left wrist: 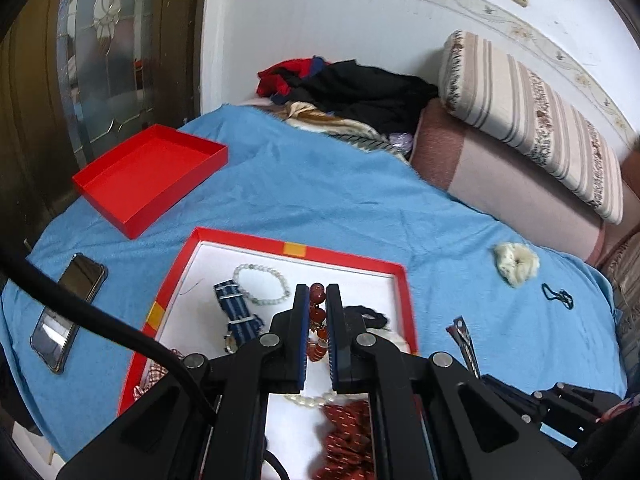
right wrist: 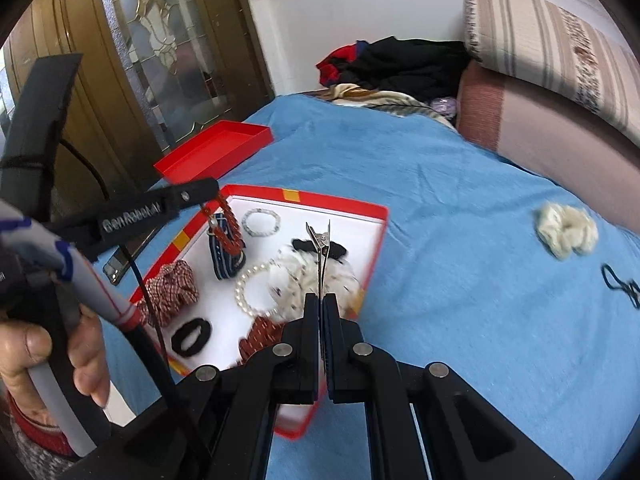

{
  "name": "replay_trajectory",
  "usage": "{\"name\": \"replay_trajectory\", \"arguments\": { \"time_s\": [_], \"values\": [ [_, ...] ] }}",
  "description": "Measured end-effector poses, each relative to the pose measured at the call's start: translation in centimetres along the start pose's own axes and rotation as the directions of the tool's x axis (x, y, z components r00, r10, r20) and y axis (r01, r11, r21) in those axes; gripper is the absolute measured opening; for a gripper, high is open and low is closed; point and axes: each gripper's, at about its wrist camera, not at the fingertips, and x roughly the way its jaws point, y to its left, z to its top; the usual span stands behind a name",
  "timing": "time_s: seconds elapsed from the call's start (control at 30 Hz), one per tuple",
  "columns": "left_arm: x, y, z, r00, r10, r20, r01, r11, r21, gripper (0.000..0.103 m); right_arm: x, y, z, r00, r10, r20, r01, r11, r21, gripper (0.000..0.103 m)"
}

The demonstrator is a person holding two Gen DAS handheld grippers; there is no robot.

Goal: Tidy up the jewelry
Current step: 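Carry the red bracelet and hair clip into the tray and release both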

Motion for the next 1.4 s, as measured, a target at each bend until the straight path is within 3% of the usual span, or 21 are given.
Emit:
{"name": "replay_trajectory", "arguments": {
  "time_s": [0.37, 0.87, 1.13, 1.33, 1.4],
  "values": [
    [1.9, 3.8, 0.2, 0.997, 0.077, 0.011, -0.077, 0.996, -0.040, 0.007, 5.0, 2.5, 1.4, 0.997, 0.043, -0.065, -0.045, 0.998, -0.038, 0.003],
    [5.3, 9.6, 0.0, 0.998, -0.010, -0.063, -0.004, 0.976, -0.216, 0.007, 9.3, 4.0, 0.1, 0.984, 0.077, -0.160, -0.085, 0.995, -0.043, 0.003],
    [6.2, 10.5, -0.3, 0.995, -0.058, -0.075, 0.035, 0.960, -0.279, 0.007, 12.6, 4.5, 4.2, 0.989, 0.019, -0.145, -0.028, 0.998, -0.059, 0.003],
    [4.8, 12.4, 0.1, 1.000, -0.017, -0.026, 0.008, 0.943, -0.331, 0.007, 15.5, 3.9, 5.9, 0.986, 0.000, -0.165, -0.005, 1.000, -0.029, 0.002],
    [4.3, 13.4, 0.2, 0.999, -0.040, -0.026, 0.028, 0.934, -0.355, 0.007, 15.9, 3.7, 5.9, 0.986, 0.001, -0.169, -0.005, 1.000, -0.023, 0.002]
  ]
}}
